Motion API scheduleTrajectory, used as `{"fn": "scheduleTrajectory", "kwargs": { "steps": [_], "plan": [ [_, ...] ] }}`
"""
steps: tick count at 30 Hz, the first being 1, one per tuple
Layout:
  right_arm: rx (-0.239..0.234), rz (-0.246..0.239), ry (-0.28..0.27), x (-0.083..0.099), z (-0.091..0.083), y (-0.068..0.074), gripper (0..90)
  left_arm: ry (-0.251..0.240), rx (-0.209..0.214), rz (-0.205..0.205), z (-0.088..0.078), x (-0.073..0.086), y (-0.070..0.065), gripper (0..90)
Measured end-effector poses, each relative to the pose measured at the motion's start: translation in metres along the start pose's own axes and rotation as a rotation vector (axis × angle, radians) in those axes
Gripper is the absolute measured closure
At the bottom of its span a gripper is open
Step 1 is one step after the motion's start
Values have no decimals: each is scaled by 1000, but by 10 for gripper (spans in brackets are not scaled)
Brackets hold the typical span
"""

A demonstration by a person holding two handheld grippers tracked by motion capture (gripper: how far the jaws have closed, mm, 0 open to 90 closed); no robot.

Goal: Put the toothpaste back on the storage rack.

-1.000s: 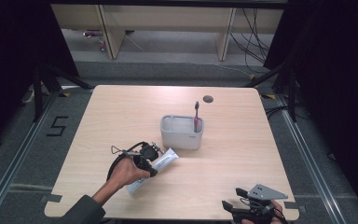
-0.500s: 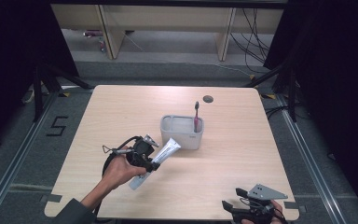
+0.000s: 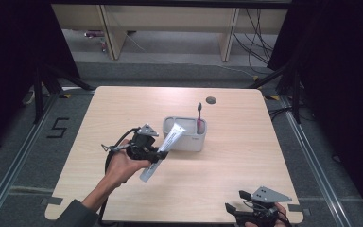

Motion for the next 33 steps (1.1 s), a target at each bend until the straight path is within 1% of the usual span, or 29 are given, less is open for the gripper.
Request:
{"fn": "scheduleTrajectory", "kwargs": {
  "steps": [1, 2, 4, 5, 6, 7, 8, 9, 10, 11, 12, 13, 14, 15, 19, 21, 22, 23, 24, 25, 26, 27, 28, 29, 31, 32, 33],
  "plan": [
    [0, 0, 0, 0, 0, 0, 271, 0, 0, 0, 0, 0, 0, 759],
    [-1, -5, 0, 0, 0, 0, 271, -19, -8, -5, 0, -3, 1, 759],
    [-2, -7, -1, -1, 0, 0, 271, -53, -4, -15, -1, -9, 2, 759],
    [-1, -3, 0, 0, -1, 0, 271, -74, -9, -22, -2, -13, 3, 759],
    [3, -4, -1, 0, -1, -1, 271, -98, -15, -39, -2, -16, 4, 759],
    [4, -4, -1, -1, -1, -1, 271, -131, -8, -53, -2, -22, 6, 759],
    [4, -4, -1, -1, -1, -1, 271, -131, -8, -53, -2, -22, 6, 759],
    [5, -6, -8, -1, -1, -1, 271, -143, -19, -54, -3, -25, 8, 759],
    [4, 1, -1, 0, -1, 0, 271, -161, -25, -69, -2, -29, 11, 759],
    [2, 3, 0, 0, -1, 0, 271, -165, -35, -61, -2, -31, 13, 759],
    [2, 3, 0, 0, -1, 0, 271, -165, -35, -61, -2, -31, 13, 759],
    [4, -4, -4, -1, -1, -1, 271, -187, -41, -78, 0, -35, 16, 759],
    [4, -4, -4, -1, -1, -1, 271, -187, -41, -78, 0, -35, 16, 759],
    [3, -5, -3, -1, -1, -1, 271, -198, -47, -84, 0, -37, 17, 759],
    [4, -3, -3, -1, -1, -1, 271, -233, -72, -85, 3, -45, 25, 759],
    [3, -4, -4, -1, -1, -1, 271, -272, -95, -99, 4, -52, 29, 759],
    [3, -4, -4, -1, -1, -1, 271, -272, -95, -99, 4, -52, 29, 759],
    [-13, 15, 7, 0, -1, 0, 271, -295, -99, -107, 5, -57, 31, 759],
    [-13, 15, 7, 0, -1, 0, 271, -295, -99, -107, 5, -57, 31, 759],
    [0, -3, -5, -1, -1, -1, 271, -302, -108, -111, 5, -59, 32, 759],
    [1, -4, -5, -1, -1, -1, 271, -314, -111, -112, 5, -62, 33, 759],
    [-15, 14, 8, 0, -1, 0, 271, -323, -115, -113, 6, -64, 34, 759],
    [-15, 14, 8, 0, -1, 0, 271, -332, -120, -115, 6, -67, 34, 759],
    [1, -4, -5, -1, -2, -1, 271, -342, -123, -119, 6, -70, 35, 759],
    [-2, -6, -4, -1, -1, -1, 271, -354, -137, -124, 7, -75, 36, 759],
    [0, -4, -4, -1, -1, -1, 271, -369, -131, -128, 8, -78, 37, 759],
    [0, -4, -4, -1, -1, -1, 271, -363, -132, -130, 9, -80, 37, 759]
  ]
}}
Point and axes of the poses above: each handheld gripper's, and its own axes: z roughly forward along the jaws, x roughly out of its underside, y roughly to its left, the point moved 6 cm from there along z, roughly forward along the jaws, and after that the axes turned 12 degrees about z, right-handed, at the moved point
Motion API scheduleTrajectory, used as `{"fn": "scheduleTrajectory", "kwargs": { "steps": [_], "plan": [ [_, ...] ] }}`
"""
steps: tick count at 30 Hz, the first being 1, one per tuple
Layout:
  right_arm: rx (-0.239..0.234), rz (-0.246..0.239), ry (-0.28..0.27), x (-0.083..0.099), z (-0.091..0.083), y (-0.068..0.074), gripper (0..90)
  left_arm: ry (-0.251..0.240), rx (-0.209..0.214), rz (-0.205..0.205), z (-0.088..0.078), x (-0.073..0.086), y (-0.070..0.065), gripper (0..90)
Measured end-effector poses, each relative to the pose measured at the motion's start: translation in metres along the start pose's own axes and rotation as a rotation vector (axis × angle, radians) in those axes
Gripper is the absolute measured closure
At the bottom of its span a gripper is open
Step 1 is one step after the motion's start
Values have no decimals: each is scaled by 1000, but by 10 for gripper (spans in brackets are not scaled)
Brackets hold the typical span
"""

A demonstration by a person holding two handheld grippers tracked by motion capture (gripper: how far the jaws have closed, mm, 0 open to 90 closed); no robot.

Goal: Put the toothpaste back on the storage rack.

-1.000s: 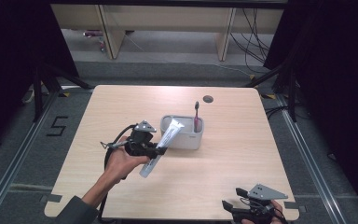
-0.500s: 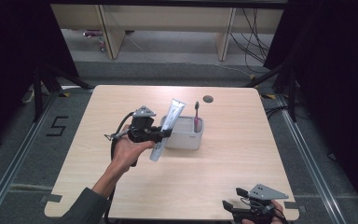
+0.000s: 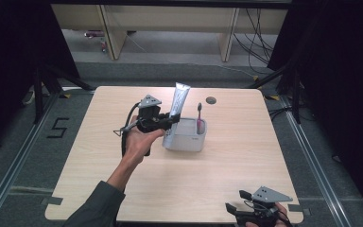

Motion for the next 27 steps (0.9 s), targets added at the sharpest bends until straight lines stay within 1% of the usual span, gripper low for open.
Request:
{"fn": "scheduleTrajectory", "kwargs": {
  "steps": [1, 3, 4, 7, 8, 9, 10, 11, 12, 13, 16, 19, 20, 21, 22, 24, 27],
  "plan": [
    [0, 1, -6, 0, 0, 0, 271, -7, -9, -1, 2, -2, 0, 758],
    [-5, 0, -5, -1, 0, 0, 271, -18, -7, -7, 6, -6, 0, 758],
    [-3, -2, -1, 0, 0, 0, 271, -28, -13, -10, 8, -8, -1, 758],
    [-1, -1, -1, 0, 0, 0, 271, -43, -17, -20, 14, -13, 0, 758],
    [-4, -3, 0, -1, 0, 1, 271, -36, -20, -20, 15, -13, 1, 758],
    [1, -3, 3, -1, -1, 1, 271, -40, -24, -19, 17, -14, 1, 758],
    [-8, 26, 12, 1, -1, 3, 271, -47, -31, -20, 20, -15, 2, 758],
    [-1, -2, 2, 0, -1, 0, 271, -39, -36, -22, 21, -16, 3, 758],
    [-5, 0, -6, -1, 0, 1, 271, -43, -42, -24, 25, -18, 4, 758],
    [5, -5, 0, -1, -2, 0, 271, -43, -42, -24, 25, -18, 4, 758],
    [5, -4, 2, 0, -1, 0, 271, -52, -55, -29, 29, -21, 7, 758],
    [4, -5, 1, -1, -1, 0, 271, -62, -63, -33, 34, -23, 8, 758],
    [-4, -7, 2, -1, -1, 1, 271, -67, -68, -34, 35, -24, 9, 758],
    [-11, 22, 11, 1, -1, 3, 271, -68, -71, -37, 36, -24, 10, 758],
    [-7, -2, -1, 0, -1, 1, 271, -71, -73, -38, 38, -24, 11, 758],
    [3, -7, 0, -1, -2, 0, 271, -85, -73, -46, 42, -25, 14, 757],
    [2, -7, 1, -1, -2, 0, 271, -87, -81, -47, 44, -24, 15, 757]
  ]
}}
Point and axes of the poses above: each handheld gripper's, and its own axes: z roughly forward along the jaws, x roughly out of its underside, y roughly to its left, the point moved 6 cm from there along z, roughly forward along the jaws, and after that the axes turned 12 degrees about z, right-handed, at the moved point
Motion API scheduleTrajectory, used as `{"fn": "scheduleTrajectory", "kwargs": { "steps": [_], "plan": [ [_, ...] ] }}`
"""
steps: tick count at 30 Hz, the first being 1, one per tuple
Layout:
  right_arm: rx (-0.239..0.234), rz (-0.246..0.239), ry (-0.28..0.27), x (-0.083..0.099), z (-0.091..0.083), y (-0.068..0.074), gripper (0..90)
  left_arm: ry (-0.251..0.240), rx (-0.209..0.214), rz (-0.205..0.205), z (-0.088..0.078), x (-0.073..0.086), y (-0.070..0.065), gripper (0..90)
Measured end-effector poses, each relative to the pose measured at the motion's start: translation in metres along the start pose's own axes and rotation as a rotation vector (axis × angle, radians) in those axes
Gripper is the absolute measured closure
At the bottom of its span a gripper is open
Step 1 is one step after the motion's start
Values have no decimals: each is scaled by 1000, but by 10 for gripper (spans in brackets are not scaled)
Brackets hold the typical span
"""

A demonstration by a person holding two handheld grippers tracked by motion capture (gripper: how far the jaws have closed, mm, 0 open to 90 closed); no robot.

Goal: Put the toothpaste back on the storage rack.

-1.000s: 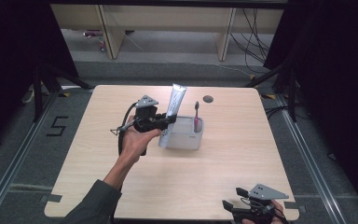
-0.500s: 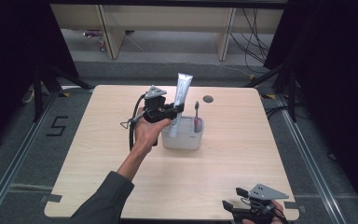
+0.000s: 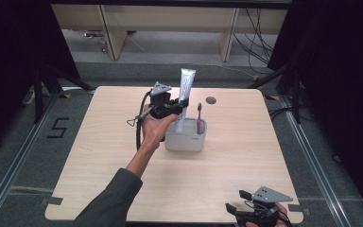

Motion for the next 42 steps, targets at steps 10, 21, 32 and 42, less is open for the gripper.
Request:
{"fn": "scheduleTrajectory", "kwargs": {
  "steps": [10, 21, 32, 42],
  "plan": [
    [-1, 0, 1, 0, 0, 0, 271, -22, -24, -7, 12, 3, 5, 757],
    [-6, 2, -2, 0, -1, 0, 271, -19, -34, 20, 24, 13, 3, 756],
    [-26, 44, 7, 2, 0, 4, 271, -30, -33, 5, 28, 25, 5, 755],
    [-26, 26, 5, 2, 1, 3, 271, -39, -39, 7, 29, 36, 8, 754]
  ]
}}
Point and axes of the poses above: each handheld gripper's, and its own axes: z roughly forward along the jaws, x roughly out of its underside, y roughly to its left, the point moved 6 cm from there along z, roughly forward along the jaws, and after that the axes turned 12 degrees about z, right-handed, at the moved point
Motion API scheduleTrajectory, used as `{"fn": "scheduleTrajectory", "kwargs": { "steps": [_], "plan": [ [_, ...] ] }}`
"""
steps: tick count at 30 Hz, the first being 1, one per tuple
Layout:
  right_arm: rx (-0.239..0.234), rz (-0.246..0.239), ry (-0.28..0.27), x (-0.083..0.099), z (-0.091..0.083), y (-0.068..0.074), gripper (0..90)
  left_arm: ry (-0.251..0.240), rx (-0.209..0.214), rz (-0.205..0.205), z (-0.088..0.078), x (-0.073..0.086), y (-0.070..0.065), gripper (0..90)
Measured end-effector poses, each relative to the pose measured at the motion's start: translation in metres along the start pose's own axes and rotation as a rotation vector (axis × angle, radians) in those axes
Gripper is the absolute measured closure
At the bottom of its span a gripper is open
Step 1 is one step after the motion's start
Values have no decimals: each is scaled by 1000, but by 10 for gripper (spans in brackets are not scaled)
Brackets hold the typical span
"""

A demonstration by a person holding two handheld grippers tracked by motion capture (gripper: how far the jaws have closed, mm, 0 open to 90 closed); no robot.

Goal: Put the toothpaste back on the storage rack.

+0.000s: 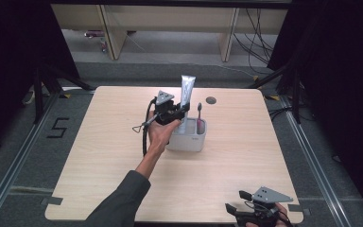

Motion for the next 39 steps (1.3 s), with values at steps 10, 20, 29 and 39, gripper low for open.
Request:
{"fn": "scheduleTrajectory", "kwargs": {
  "steps": [10, 20, 29, 39],
  "plan": [
    [5, -22, -4, -1, 0, -1, 271, 3, 2, 7, 2, 10, -2, 753],
    [5, -22, -4, -1, 0, -1, 271, 18, 5, 14, 4, 20, -3, 750],
    [7, -23, -5, -1, 1, -1, 271, 53, 1, 48, 1, 26, -3, 747],
    [7, -24, -2, 0, 1, -1, 271, 126, -3, 103, -3, 33, -6, 705]
  ]
}}
Point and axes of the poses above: each handheld gripper's, and its own axes: z roughly forward along the jaws, x roughly out of its underside, y roughly to its left, the point moved 6 cm from there along z, roughly forward along the jaws, and after that the axes turned 12 degrees about z, right-handed, at the moved point
